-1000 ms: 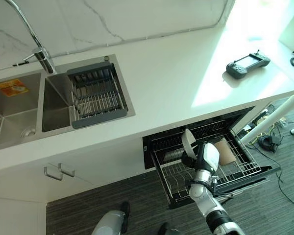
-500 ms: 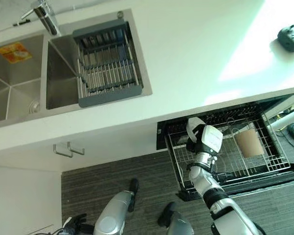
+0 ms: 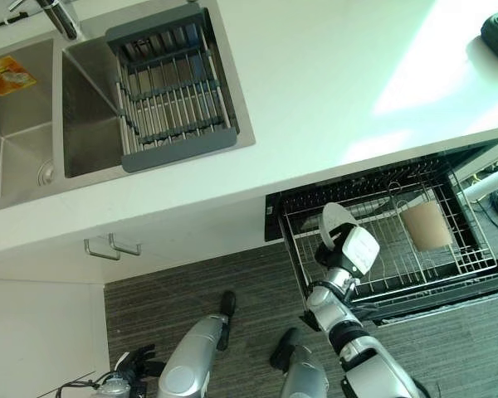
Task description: Place the dishes in the dishwasher.
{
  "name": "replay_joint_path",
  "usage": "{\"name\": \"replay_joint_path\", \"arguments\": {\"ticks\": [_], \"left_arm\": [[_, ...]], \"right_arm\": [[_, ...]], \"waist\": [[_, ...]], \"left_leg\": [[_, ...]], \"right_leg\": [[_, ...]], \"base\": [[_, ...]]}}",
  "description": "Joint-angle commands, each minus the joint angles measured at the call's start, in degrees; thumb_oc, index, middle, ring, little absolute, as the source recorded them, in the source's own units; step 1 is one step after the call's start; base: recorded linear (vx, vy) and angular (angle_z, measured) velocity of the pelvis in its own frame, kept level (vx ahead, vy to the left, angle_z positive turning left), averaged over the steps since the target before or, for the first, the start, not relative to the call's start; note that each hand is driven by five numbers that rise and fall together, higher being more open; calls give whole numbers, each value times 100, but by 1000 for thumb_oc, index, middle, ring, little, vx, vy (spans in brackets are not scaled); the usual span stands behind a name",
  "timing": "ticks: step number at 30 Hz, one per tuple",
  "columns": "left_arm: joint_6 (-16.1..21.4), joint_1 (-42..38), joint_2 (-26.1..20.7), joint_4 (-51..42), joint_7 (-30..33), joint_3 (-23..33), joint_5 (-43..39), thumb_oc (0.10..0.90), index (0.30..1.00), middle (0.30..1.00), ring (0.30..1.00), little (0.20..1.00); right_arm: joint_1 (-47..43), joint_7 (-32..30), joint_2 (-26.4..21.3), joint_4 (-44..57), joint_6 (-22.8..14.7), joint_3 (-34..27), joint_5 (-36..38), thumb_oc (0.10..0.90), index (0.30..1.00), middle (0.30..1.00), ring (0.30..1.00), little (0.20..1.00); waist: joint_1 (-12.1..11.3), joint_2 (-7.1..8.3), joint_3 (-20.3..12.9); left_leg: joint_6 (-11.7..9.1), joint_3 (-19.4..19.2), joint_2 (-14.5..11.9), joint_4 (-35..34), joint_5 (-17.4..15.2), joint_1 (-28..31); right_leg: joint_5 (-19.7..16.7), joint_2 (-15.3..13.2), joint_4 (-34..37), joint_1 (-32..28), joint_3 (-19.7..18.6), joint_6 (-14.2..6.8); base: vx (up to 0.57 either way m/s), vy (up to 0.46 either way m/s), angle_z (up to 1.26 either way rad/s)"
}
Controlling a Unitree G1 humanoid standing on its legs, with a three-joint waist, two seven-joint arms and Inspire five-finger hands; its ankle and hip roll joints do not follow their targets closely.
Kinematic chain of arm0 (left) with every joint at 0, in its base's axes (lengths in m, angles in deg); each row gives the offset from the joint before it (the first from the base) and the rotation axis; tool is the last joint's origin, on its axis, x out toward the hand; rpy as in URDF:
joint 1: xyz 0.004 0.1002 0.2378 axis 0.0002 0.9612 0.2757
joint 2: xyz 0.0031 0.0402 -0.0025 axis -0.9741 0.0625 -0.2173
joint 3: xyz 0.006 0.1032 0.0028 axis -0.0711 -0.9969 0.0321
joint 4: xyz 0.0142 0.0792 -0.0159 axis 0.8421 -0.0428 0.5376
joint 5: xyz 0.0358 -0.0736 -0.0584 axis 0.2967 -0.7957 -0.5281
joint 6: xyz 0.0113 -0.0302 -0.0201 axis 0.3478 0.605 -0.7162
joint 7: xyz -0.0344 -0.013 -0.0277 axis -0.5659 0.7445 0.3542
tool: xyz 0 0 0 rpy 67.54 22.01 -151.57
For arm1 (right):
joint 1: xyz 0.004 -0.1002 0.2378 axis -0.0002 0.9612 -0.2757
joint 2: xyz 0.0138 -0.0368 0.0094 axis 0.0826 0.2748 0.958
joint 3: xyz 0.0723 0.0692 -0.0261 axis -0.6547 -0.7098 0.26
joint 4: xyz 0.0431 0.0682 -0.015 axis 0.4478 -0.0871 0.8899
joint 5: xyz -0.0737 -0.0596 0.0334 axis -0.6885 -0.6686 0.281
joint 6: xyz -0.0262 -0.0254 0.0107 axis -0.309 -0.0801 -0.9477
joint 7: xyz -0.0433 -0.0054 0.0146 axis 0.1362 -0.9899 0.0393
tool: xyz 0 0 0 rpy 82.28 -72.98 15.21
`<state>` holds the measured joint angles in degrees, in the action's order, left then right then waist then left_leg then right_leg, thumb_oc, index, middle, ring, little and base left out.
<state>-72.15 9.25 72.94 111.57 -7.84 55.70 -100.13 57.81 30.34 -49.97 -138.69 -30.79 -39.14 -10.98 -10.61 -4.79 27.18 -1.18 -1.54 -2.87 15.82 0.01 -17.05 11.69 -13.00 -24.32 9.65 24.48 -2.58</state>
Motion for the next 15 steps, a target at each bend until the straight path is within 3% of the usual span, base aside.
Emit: {"name": "replay_joint_path", "arguments": {"ticks": [1, 2, 5, 7, 8, 9, 10, 13, 15], "left_arm": [[128, 245, 40, 262, 281, -244, -371, 800, 900, 900, 900, 900], [123, 198, 89, 275, 328, -319, -448, 800, 900, 900, 900, 900], [113, 137, 110, 325, 338, -369, -500, 800, 900, 900, 900, 900], [33, 78, 90, 321, 343, -398, -494, 800, 900, 900, 900, 900], [-141, 60, -20, 197, 304, -306, -367, 800, 900, 900, 900, 900], [-270, 120, -101, 42, 295, -159, -167, 800, 900, 900, 900, 900], [-273, 123, -101, 38, 295, -158, -166, 800, 900, 900, 900, 900], [-260, 154, -240, 36, 223, -56, -41, 800, 900, 900, 900, 900], [-265, 150, -282, 29, 190, -15, 28, 800, 900, 900, 900, 900]], "right_arm": [[186, -142, -153, -426, -67, -256, 563, 400, 300, 300, 300, 300], [194, -192, -108, -495, -25, -295, 604, 800, 900, 900, 900, 900], [164, 389, -112, -673, 22, -352, 1006, 800, 900, 900, 900, 900], [77, 1983, 5, -789, -761, -382, 1395, 800, 900, 900, 900, 900], [3, 3111, 18, -724, -900, -312, 1145, 800, 900, 900, 900, 900], [22, 3578, -188, -473, -833, -147, 991, 800, 900, 900, 900, 900], [23, 3582, -190, -470, -831, -147, 991, 800, 900, 900, 900, 900], [-6, 4428, -345, -388, -526, -7, 855, 800, 900, 900, 900, 900], [-21, 4559, -369, -417, -579, 67, 1041, 800, 900, 900, 900, 900]], "waist": [[153, -144, -193], [189, -165, -193], [212, -183, -188], [206, -172, -178], [172, -119, -196], [142, -49, -233], [143, -49, -233], [88, 41, -294], [61, 65, -317]], "left_leg": [[62, -125, -53, 137, -1155, 224], [67, -155, -53, 137, -1152, 240], [66, -184, -65, 137, -1150, 235], [56, -204, -74, 137, -1144, 255], [33, -228, -90, 137, -1129, 276], [23, -261, -128, 137, -1125, 315], [23, -260, -128, 137, -1125, 315], [25, -279, -157, 137, -1133, 385], [26, -293, -177, 137, -1143, 440]], "right_leg": [[-70, 55, 713, -145, -466, -295], [-79, 45, 713, -141, -479, -288], [-87, 41, 713, -124, -479, -279], [-76, 44, 713, -132, -488, -261], [-72, 42, 713, -157, -477, -267], [-69, 44, 713, -213, -438, -273], [-69, 43, 713, -213, -438, -273], [-51, 58, 713, -308, -382, -271], [-43, 68, 713, -379, -349, -265]], "base": [[33, 52, -6], [34, 43, -8], [4, 10, -2], [2, -22, 1], [29, -104, 0], [29, -95, -2], [34, -105, -2], [19, -58, 0], [21, -60, -1]]}}
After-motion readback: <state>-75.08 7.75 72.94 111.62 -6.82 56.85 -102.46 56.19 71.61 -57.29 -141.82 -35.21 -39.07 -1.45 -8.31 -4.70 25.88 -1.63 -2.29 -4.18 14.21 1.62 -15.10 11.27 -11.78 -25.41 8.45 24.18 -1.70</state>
